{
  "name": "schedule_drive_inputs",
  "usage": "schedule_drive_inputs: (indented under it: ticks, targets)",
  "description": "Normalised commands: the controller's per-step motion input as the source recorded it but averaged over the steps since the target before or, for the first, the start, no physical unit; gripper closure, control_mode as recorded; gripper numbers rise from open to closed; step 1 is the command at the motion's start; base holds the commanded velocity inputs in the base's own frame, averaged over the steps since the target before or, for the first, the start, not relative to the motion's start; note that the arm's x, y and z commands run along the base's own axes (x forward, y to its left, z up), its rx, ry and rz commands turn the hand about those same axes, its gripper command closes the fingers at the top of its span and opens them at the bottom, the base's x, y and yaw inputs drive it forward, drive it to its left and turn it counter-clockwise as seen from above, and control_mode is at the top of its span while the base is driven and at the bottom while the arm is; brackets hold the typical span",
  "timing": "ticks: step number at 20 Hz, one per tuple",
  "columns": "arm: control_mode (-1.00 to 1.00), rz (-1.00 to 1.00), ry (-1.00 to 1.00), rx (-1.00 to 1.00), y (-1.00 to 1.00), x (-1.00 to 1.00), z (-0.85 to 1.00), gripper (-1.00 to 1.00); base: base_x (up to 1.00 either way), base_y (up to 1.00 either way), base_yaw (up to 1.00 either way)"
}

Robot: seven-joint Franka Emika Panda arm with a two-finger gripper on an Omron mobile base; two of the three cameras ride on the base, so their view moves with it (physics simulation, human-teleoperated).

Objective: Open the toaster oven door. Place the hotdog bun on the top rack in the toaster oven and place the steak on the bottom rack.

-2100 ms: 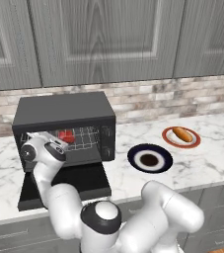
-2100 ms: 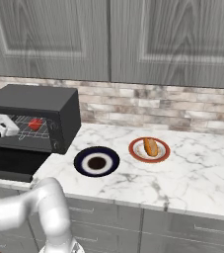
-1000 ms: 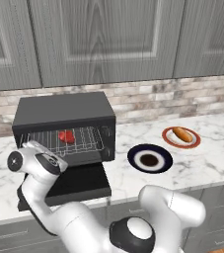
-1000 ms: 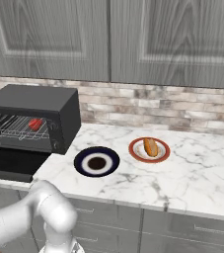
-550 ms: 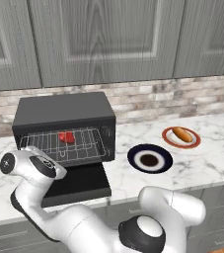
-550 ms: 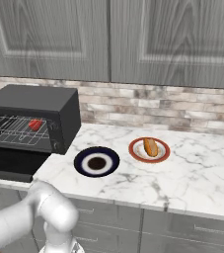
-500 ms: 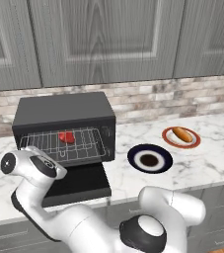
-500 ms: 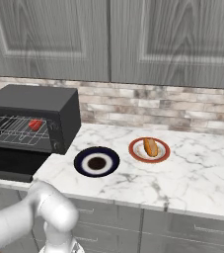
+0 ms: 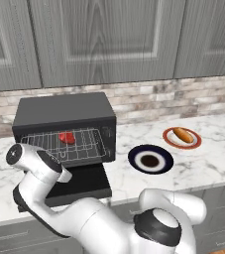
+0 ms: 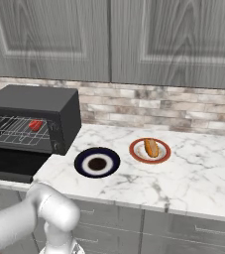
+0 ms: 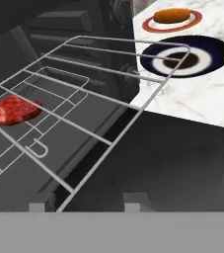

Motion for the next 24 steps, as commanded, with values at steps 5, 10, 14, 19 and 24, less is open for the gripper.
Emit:
schedule_drive_inputs:
  ticks: [5, 10, 14, 19, 24]
  targets:
    - [-1.00, -0.25, 0.29, 0.00, -0.01, -0.43, 0.20, -1.00, 0.00, 0.00, 0.00]
    - [-1.00, -0.09, 0.18, 0.00, -0.25, -0.43, 0.19, -1.00, 0.00, 0.00, 0.00]
    - [-1.00, 0.03, 0.06, 0.00, -0.61, -0.28, 0.05, -1.00, 0.00, 0.00, 0.00]
    - [-1.00, 0.17, 0.00, 0.00, -0.71, -0.21, 0.06, -1.00, 0.00, 0.00, 0.00]
    - [-1.00, 0.19, 0.01, 0.06, -0.68, -0.26, 0.09, -1.00, 0.00, 0.00, 0.00]
